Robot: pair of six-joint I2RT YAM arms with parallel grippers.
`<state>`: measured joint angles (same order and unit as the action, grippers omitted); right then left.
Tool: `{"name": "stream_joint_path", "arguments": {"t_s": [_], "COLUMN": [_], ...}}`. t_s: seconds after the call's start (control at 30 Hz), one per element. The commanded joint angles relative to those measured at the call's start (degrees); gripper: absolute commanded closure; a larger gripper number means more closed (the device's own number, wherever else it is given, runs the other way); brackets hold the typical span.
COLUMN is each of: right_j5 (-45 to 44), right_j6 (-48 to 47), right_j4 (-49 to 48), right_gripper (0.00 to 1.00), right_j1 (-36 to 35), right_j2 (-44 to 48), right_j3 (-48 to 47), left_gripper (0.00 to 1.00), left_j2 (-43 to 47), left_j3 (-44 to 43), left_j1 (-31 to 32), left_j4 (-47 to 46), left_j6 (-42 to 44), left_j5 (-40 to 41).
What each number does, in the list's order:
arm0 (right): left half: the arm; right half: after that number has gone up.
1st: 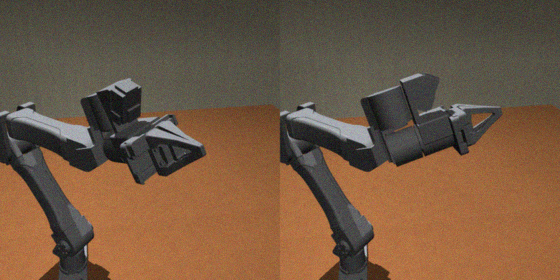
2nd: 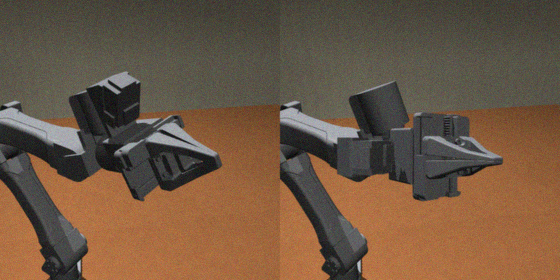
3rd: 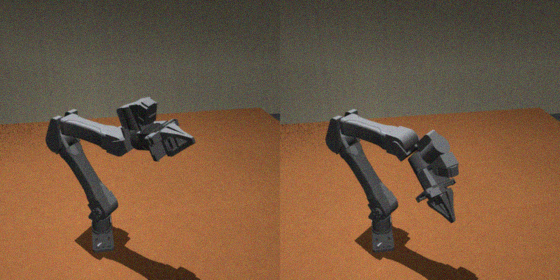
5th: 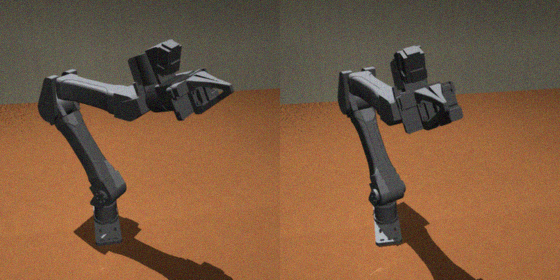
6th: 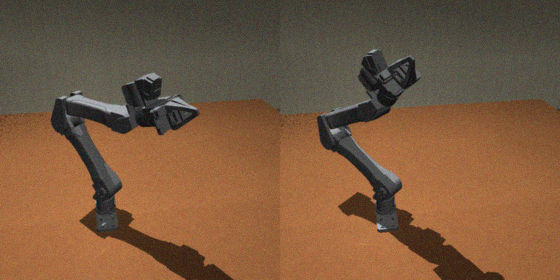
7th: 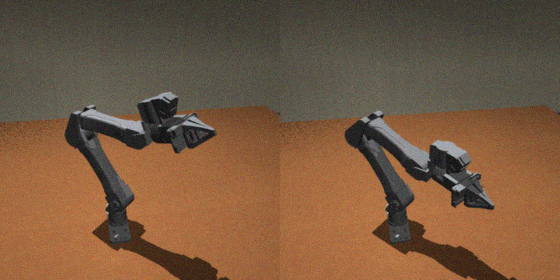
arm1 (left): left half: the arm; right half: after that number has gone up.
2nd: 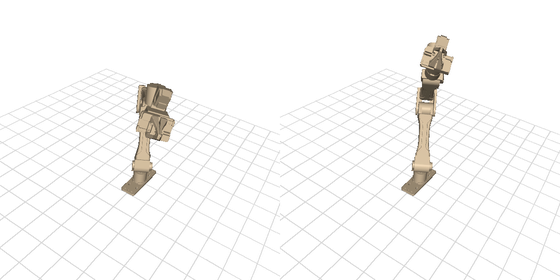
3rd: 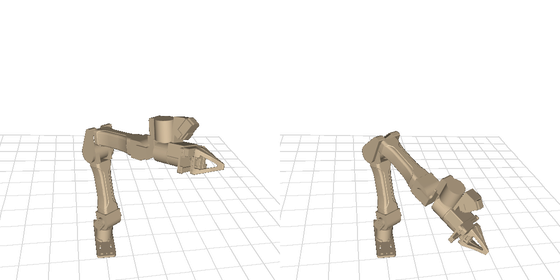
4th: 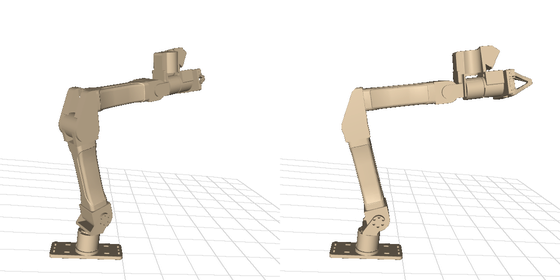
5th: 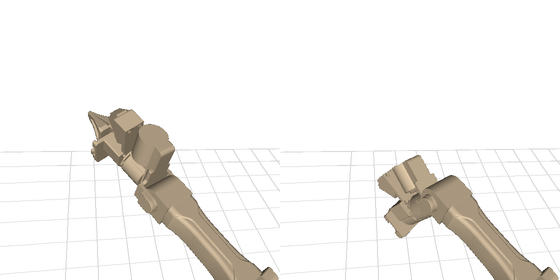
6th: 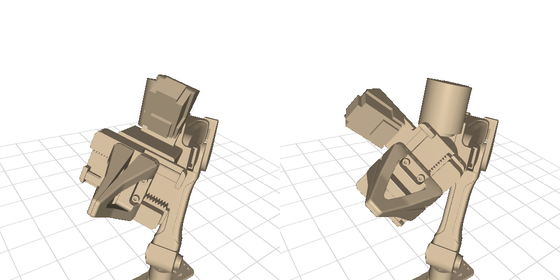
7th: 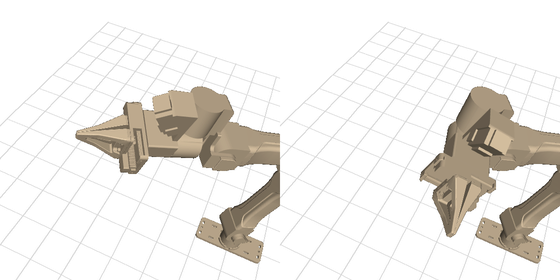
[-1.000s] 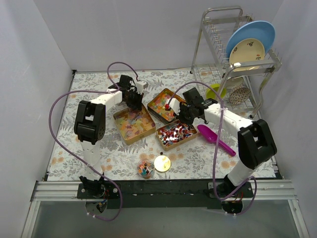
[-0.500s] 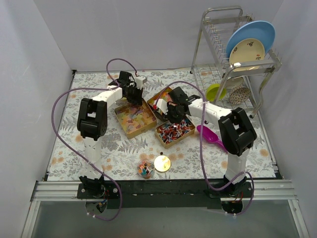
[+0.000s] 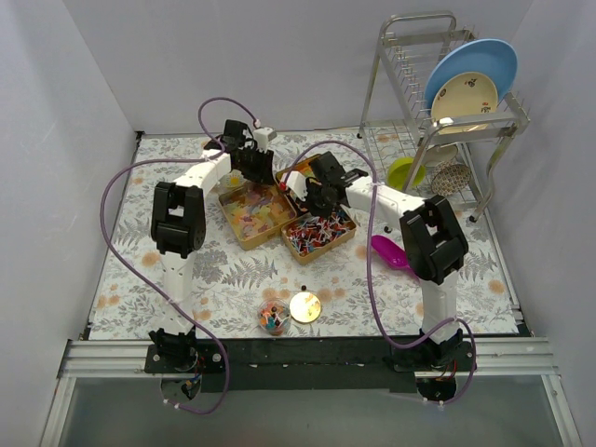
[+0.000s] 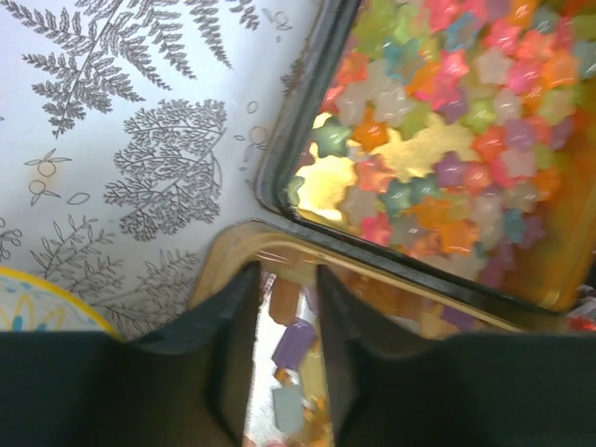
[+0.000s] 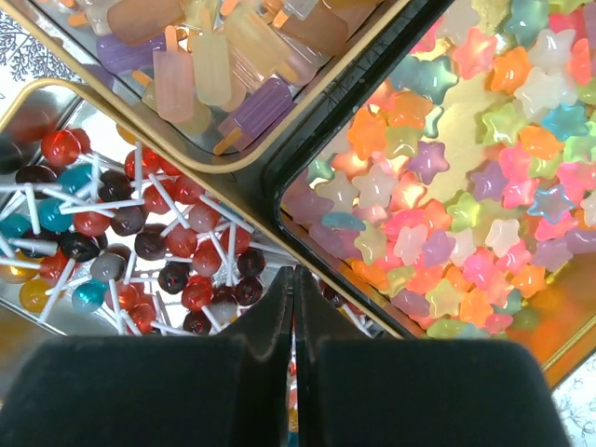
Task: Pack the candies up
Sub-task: Adjust the storage box at the center of the board.
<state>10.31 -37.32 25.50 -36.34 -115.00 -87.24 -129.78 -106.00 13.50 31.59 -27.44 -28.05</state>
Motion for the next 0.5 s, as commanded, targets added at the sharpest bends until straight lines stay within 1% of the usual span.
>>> {"name": "stream_joint_path", "arguments": {"t_s": [0.0, 0.03, 0.07, 0.13, 0.17, 0.2, 0.27, 0.33, 0.37, 0.4, 0.43, 0.47], "right_j5": [-0.9, -0.7, 0.1, 2.7, 6.0, 8.0, 14.1, 17.5, 20.7, 22.3, 24.0, 26.7], "right_j6": [1.3, 1.5, 1.5, 0.9, -0.3, -1.1, -4.8, -7.6, -9.4, -14.7, -17.8, -20.5], "right_j4": [-1.5, -1.4, -0.8, 0.6, 2.1, 3.4, 5.5, 6.8, 7.0, 9.3, 10.7, 11.8], "right_gripper": [0.99, 0.99, 0.91, 0.74, 0.6, 0.55, 0.48, 0.46, 0.45, 0.45, 0.44, 0.44], "right_j1": [0.2, 0.2, 0.2, 0.2, 0.2, 0.3, 0.3, 0.3, 0.3, 0.2, 0.2, 0.0], "right_j2": [6.7, 8.3, 11.4, 14.4, 17.2, 18.4, 22.0, 24.4, 26.5, 27.5, 28.2, 29.7], "right_j3": [-0.3, 0.5, 2.3, 4.1, 6.1, 7.4, 11.5, 14.8, 16.6, 19.0, 20.1, 21.1], "left_gripper": [0.63, 0.61, 0.59, 0.54, 0.53, 0.5, 0.48, 0.44, 0.43, 0.42, 0.38, 0.37], "left_j2": [4.3, 5.5, 8.1, 11.5, 14.9, 16.5, 19.5, 23.3, 24.4, 26.2, 26.9, 27.6], "left_j3": [-7.2, -7.0, -6.3, -3.0, -1.7, 1.2, 3.8, 8.4, 10.0, 11.4, 13.9, 14.9], "left_j1": [-1.2, -1.5, -1.9, -3.3, -3.6, -4.1, -4.3, -4.4, -4.4, -4.4, -4.4, -4.4], "left_j4": [8.7, 9.9, 11.4, 12.3, 12.5, 12.7, 13.2, 13.0, 12.9, 12.5, 12.2, 12.1], "left_j6": [-4.5, -5.0, -5.9, -6.5, -6.2, -5.9, -4.4, -4.4, -4.5, -5.3, -5.7, -5.9], "left_j5": [-2.5, -2.6, -2.8, -4.6, -5.4, -5.9, -7.4, -7.9, -8.1, -8.1, -8.3, -9.6]}}
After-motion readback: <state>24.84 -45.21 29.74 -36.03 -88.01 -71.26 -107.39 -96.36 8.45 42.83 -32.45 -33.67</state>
